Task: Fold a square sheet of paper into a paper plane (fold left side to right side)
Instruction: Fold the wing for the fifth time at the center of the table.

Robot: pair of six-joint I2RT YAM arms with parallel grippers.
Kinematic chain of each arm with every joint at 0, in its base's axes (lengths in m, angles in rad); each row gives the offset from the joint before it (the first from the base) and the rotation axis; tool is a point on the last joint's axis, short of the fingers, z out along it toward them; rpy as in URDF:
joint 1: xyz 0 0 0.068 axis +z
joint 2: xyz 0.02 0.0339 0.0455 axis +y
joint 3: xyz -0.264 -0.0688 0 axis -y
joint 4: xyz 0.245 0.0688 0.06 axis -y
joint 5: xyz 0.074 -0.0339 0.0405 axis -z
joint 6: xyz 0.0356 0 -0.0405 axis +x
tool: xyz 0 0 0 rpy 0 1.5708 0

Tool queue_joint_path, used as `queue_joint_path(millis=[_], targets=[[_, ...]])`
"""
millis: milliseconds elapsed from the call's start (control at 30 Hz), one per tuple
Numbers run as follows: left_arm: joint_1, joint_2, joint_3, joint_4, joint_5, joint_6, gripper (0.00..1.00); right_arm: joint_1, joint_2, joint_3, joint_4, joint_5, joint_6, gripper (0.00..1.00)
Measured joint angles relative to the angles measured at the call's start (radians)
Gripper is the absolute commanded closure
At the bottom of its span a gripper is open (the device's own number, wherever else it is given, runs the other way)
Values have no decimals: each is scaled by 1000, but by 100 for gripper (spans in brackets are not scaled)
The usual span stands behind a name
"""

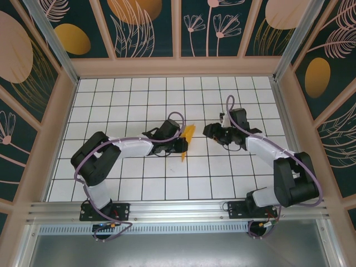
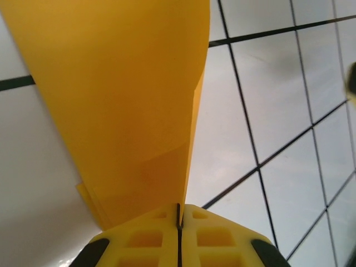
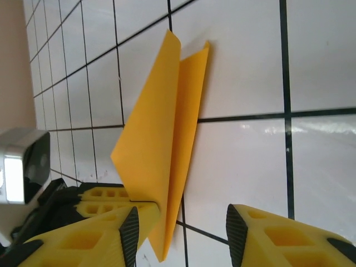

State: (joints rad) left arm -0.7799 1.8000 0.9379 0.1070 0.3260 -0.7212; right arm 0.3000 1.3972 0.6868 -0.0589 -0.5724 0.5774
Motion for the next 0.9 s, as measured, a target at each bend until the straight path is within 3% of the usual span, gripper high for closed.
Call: queue_joint_path(millis=[167, 300, 433, 900], targets=[[28, 12, -38, 110, 95, -58, 92, 17, 24, -39, 110, -34, 24, 58], [54, 38, -70, 182, 149, -100, 93, 43, 80, -40, 161, -32, 42, 49], [69, 57, -92, 231, 185, -135, 93, 78, 141, -21, 152, 7, 42, 42], [101, 86, -173, 423, 262, -261, 97, 160, 275, 159, 42, 149, 43, 45]])
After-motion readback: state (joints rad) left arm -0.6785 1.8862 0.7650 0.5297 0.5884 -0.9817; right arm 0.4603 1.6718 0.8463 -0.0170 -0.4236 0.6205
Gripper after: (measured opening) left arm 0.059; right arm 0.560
